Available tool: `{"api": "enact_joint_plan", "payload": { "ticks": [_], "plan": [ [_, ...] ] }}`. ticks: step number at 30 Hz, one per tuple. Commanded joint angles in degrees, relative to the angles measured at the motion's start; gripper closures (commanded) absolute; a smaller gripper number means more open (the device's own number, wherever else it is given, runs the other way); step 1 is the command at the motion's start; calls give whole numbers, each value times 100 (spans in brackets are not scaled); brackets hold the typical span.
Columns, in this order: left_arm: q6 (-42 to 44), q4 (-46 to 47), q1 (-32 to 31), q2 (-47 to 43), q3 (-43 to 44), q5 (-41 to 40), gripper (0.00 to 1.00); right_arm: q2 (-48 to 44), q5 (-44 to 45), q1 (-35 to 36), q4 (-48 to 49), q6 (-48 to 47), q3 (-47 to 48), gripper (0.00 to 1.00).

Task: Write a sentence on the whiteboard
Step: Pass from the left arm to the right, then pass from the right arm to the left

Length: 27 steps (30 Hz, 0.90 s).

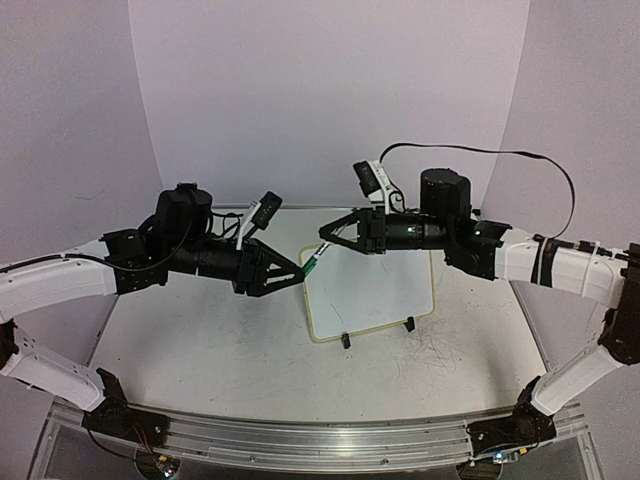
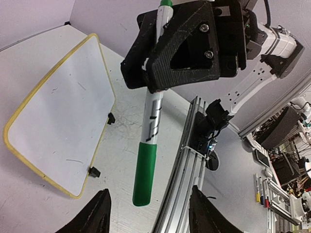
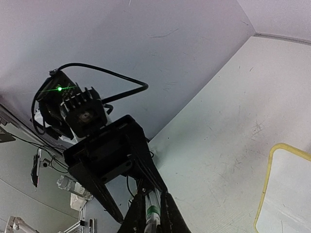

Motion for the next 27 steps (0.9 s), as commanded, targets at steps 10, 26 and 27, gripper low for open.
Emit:
{"api": "enact_joint_plan", "payload": {
  "ticks": [10,26,27],
  "plan": [
    [-681,1605,2,560,101,772,59,-508,53,-4,976,92,-427,100],
    [-644,1692,2,738,247,675,81,-631,-1,-4,1415,385,-751,100],
    [-626,1692,2,746,258,683,83,-638,-14,-4,1421,389,-762,100]
  ]
}}
